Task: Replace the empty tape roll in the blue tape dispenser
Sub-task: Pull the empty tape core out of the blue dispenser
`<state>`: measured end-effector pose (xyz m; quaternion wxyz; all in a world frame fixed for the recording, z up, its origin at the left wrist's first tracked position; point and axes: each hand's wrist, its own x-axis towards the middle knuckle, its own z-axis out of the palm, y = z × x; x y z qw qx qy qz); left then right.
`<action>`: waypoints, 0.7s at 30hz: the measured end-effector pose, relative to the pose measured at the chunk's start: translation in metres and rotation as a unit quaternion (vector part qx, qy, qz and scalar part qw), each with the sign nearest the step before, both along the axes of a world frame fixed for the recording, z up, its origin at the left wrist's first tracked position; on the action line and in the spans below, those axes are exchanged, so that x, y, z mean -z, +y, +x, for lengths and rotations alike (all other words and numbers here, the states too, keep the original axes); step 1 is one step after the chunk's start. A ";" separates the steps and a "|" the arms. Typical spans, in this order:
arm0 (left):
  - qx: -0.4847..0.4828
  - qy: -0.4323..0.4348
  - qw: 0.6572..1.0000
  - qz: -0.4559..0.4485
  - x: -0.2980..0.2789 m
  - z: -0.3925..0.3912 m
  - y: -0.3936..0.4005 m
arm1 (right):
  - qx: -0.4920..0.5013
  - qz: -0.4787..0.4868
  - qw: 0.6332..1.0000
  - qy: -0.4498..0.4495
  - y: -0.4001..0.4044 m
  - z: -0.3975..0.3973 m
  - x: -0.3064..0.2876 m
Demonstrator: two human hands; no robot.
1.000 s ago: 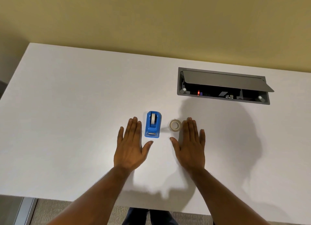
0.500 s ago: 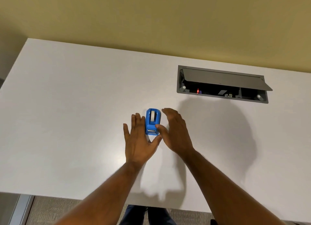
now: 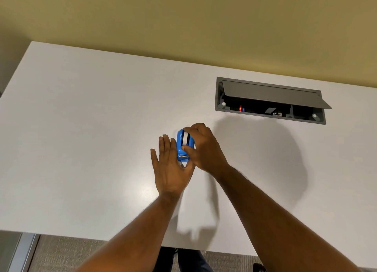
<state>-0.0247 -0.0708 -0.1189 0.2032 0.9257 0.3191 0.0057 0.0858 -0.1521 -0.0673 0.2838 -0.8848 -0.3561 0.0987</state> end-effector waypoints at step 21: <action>0.021 0.068 0.996 0.047 -0.001 -0.001 0.001 | 0.032 0.048 0.998 -0.014 0.015 -0.004 -0.027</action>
